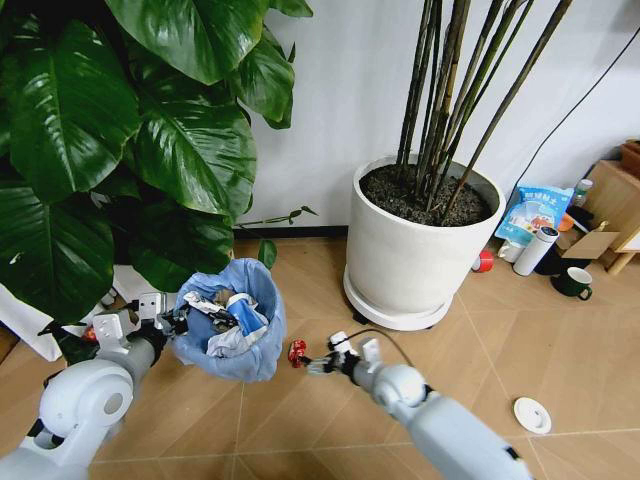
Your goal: Pick up the trash bin and place the garbage on the floor into it.
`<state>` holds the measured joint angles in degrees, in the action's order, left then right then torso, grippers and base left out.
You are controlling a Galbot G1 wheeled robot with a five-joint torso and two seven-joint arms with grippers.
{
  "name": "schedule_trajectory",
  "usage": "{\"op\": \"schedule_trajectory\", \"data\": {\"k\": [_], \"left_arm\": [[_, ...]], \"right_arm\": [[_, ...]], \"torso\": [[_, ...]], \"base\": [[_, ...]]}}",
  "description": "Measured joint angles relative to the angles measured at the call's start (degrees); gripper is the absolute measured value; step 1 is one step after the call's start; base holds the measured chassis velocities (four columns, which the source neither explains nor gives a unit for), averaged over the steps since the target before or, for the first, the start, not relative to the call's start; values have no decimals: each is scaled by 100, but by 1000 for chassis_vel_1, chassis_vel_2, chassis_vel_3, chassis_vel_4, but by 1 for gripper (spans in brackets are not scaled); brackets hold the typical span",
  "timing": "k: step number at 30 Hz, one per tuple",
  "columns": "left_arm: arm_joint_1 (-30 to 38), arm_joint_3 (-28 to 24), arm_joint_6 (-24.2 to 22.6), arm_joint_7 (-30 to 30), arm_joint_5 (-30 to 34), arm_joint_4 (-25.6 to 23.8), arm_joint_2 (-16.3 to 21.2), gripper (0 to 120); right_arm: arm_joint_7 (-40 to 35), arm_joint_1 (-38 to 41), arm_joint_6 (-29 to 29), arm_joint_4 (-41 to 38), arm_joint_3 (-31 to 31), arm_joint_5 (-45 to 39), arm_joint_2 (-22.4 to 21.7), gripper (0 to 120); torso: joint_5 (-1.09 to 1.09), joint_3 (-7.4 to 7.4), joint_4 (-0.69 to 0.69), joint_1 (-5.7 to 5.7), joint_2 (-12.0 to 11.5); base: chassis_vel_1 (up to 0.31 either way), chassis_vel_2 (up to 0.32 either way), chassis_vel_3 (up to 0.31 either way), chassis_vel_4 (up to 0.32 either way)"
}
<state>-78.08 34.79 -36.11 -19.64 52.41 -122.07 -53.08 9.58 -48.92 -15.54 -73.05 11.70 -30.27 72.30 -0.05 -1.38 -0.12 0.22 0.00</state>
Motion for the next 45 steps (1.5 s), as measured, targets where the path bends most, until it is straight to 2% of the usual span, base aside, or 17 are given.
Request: {"op": "schedule_trajectory", "data": {"k": [7,19,33,35,37,40,41,43,45], "left_arm": [[-28,67,0,3,1,-56,-24,0],[-46,75,12,11,-12,-129,-37,0],[-10,29,27,15,-24,-120,-12,0],[-13,17,30,15,-28,-114,-12,0],[-13,12,31,15,-30,-114,-12,0],[-8,-36,35,14,-38,-109,-7,0],[-8,-36,35,14,-38,-109,-7,0],[10,-68,39,14,-42,-105,0,0],[12,-70,40,14,-42,-105,1,0]], "right_arm": [[20,429,30,1017,146,33,387,100],[116,769,333,2136,-1,263,929,100],[243,806,474,2604,-160,495,1196,100],[277,828,530,2749,-224,585,1270,89],[284,834,543,2775,-235,601,1283,86],[319,842,566,2823,-258,637,1319,72],[319,842,566,2823,-258,637,1319,72],[328,847,572,2875,-281,662,1369,59],[330,848,575,2882,-285,665,1377,57]], "torso": [[-1,0,-1,0,0],[0,0,-1,0,0],[-1,0,-1,0,0],[-1,0,-1,0,0],[-1,0,-1,0,0],[0,0,-1,0,0],[0,0,-1,0,0],[0,0,-1,0,0],[0,0,-1,0,0]], "base": [[0,0,0,0],[0,0,0,0],[0,0,0,0],[0,0,0,0],[0,0,0,0],[0,0,0,0],[0,0,0,0],[0,0,0,0],[0,0,0,0]]}}
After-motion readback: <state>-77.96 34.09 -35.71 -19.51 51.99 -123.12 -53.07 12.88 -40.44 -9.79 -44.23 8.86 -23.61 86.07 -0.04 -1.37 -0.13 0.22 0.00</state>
